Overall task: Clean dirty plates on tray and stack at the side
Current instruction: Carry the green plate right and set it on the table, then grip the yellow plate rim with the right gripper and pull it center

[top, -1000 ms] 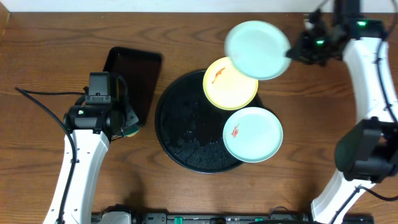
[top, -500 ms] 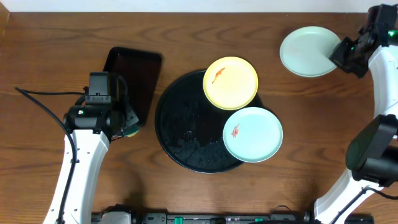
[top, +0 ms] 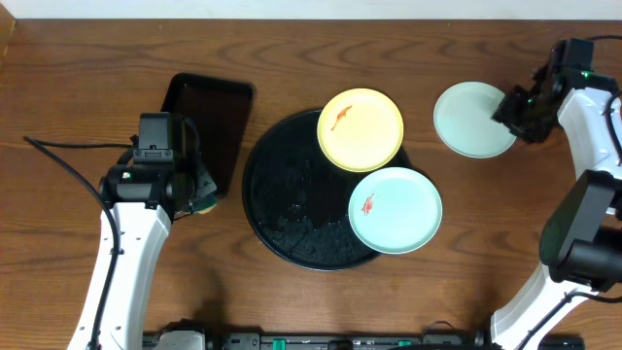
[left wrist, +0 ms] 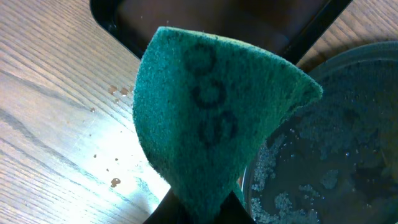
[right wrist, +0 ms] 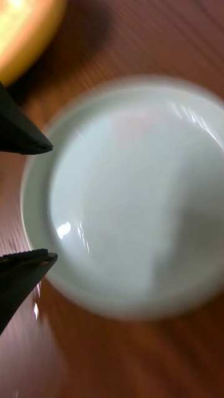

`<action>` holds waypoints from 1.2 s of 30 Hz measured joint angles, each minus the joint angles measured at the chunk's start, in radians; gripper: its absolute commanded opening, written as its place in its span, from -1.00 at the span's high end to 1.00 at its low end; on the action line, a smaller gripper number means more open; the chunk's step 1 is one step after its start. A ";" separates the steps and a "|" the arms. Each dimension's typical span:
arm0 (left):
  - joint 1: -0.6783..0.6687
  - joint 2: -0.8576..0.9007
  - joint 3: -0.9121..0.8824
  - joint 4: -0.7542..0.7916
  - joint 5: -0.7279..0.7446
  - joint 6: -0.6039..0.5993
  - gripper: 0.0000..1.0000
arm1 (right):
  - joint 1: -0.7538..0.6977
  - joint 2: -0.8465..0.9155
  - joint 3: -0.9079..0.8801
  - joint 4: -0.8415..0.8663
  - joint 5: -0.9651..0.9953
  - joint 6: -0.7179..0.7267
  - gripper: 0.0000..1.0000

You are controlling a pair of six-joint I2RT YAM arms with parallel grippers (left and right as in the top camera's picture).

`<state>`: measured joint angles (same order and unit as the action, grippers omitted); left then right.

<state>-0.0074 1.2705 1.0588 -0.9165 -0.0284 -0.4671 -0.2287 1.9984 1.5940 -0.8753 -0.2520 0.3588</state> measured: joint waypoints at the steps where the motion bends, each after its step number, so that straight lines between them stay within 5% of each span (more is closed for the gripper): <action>1: 0.000 0.000 0.000 0.000 0.000 0.000 0.85 | 0.006 0.000 0.000 -0.002 -0.047 -0.017 -0.12; 4: 0.000 0.000 0.000 0.000 0.000 0.000 0.85 | 0.048 0.000 0.001 -0.005 -0.175 -0.077 -0.36; 12: 0.000 0.000 0.000 0.000 0.000 0.000 0.85 | 0.288 0.000 0.002 -0.050 -0.195 -0.140 -0.28; 21: 0.000 0.000 0.000 0.000 0.000 0.000 0.85 | 0.558 0.000 -0.034 -0.040 0.152 0.107 -0.18; 36: 0.000 0.002 0.000 0.000 0.000 0.000 0.85 | 0.620 0.000 -0.165 0.089 0.354 0.297 0.03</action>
<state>-0.0074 1.2720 1.0588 -0.9169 -0.0280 -0.4671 0.3912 1.9980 1.4292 -0.7860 0.1020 0.6556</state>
